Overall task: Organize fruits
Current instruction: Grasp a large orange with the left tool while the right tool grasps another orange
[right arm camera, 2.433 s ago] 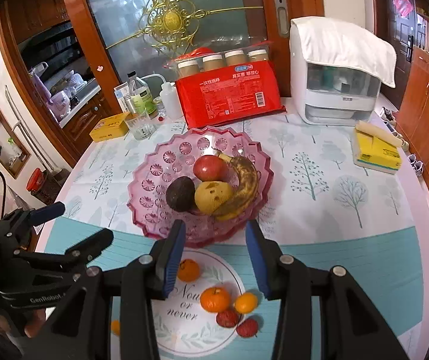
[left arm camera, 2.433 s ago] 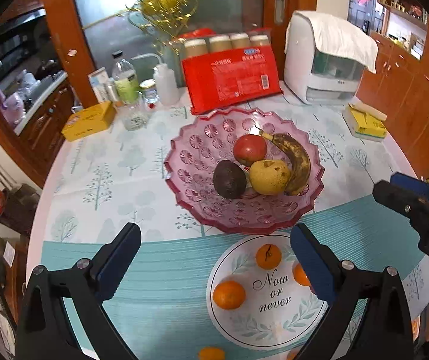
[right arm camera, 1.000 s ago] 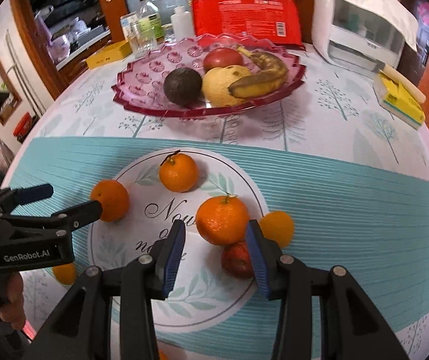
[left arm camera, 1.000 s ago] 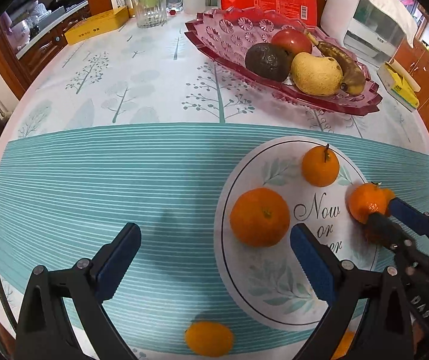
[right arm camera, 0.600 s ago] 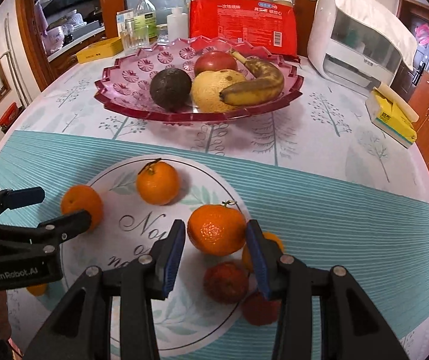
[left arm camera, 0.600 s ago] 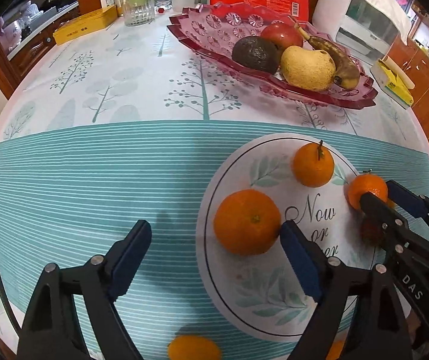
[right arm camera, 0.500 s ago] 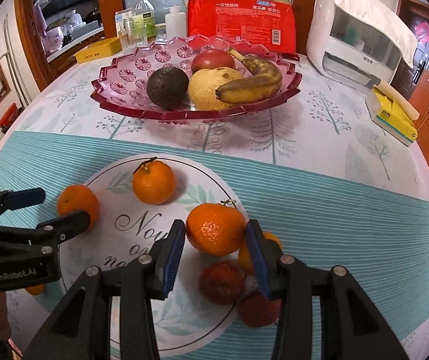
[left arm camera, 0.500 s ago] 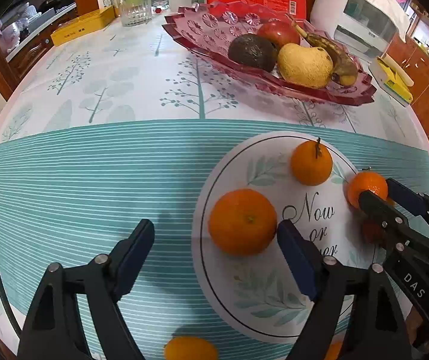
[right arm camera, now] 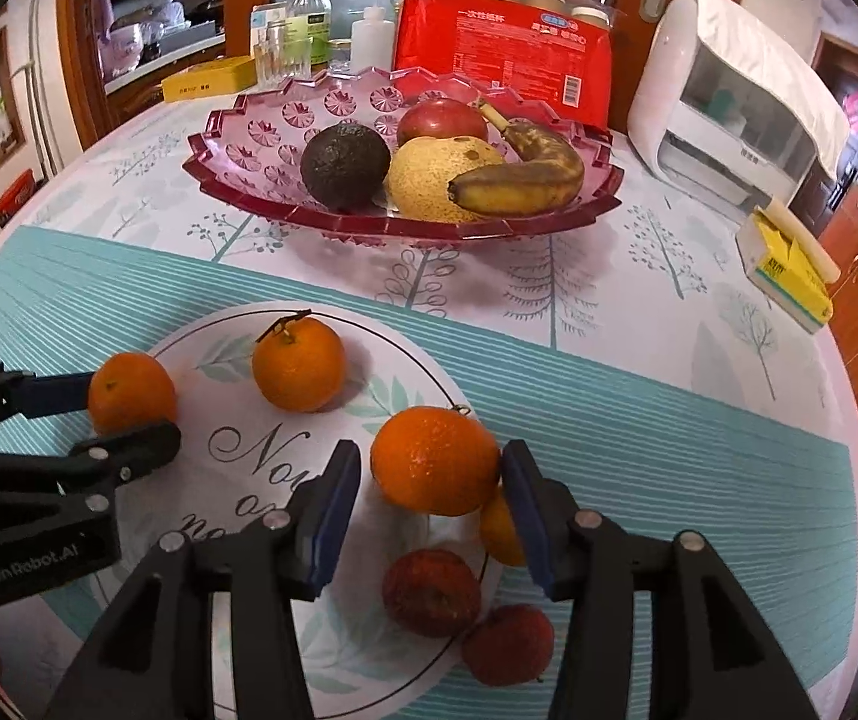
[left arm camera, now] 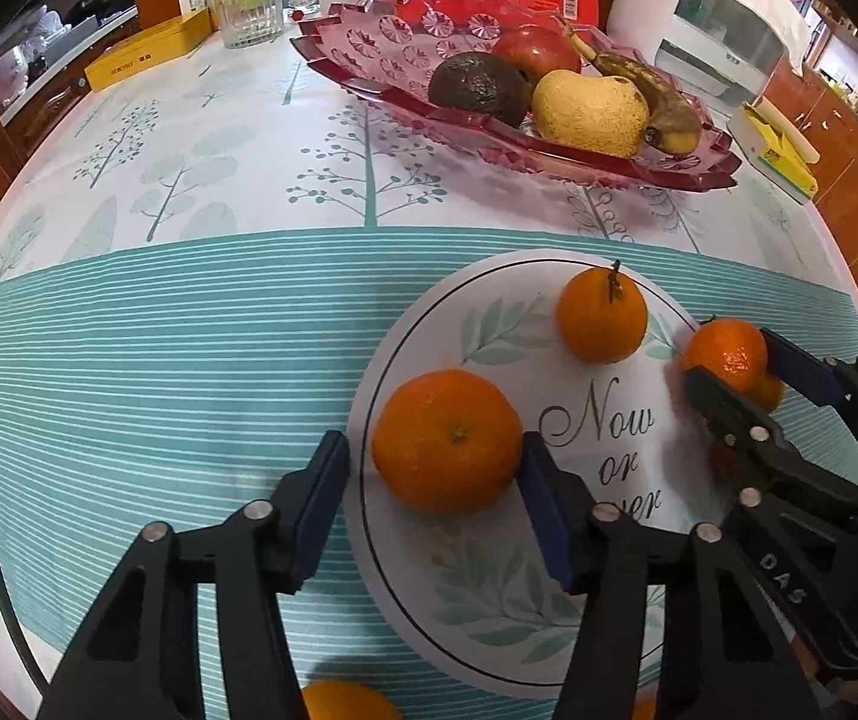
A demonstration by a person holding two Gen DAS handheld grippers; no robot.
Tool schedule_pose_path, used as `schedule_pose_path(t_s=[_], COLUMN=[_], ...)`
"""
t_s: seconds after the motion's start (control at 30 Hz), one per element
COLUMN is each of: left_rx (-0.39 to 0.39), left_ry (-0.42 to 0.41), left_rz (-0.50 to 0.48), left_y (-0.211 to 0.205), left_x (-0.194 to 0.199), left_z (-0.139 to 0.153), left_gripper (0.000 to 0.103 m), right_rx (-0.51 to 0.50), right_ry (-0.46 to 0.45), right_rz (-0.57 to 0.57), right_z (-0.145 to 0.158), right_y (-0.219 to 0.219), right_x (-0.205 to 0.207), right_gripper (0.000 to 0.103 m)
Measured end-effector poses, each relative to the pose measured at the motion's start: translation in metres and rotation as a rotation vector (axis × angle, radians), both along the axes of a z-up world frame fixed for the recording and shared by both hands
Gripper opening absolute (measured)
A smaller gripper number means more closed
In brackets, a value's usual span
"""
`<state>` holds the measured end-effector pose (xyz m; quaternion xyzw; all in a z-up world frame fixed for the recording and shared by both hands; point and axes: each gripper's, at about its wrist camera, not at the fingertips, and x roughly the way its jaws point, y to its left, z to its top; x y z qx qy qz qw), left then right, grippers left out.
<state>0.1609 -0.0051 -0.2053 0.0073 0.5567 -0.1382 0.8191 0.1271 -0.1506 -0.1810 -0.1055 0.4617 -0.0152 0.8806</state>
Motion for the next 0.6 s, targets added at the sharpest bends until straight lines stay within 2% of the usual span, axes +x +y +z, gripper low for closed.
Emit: schedule_pose_path(t_s=[0.07,0.23,0.4,0.6], left_rx=[-0.002,0.013,-0.001,-0.009], left_ry=[-0.004,-0.014,-0.018,-0.066], left_rz=[-0.014,-0.016,-0.012,-0.017], left_y=[-0.003,-0.005,-0.004,-0.006], left_x=[-0.001,-0.002,-0.004,-0.01], left_z=[0.001,0.002,0.009,0.041], left_gripper=[0.045,0.044,0.044,0.044], right_rx=[-0.02,-0.083,0.052,0.117], right_ry=[-0.005,-0.02,-0.005,-0.015], right_rz=[0.011,0.016,-0.004,-0.006], right_z=[-0.002,-0.006,0.003,0.025], right_y=[0.001,0.004,-0.009,-0.01], right_x=[0.0,0.001,0.001,-0.008], right_gripper=[0.052,0.046,0.045,0.045])
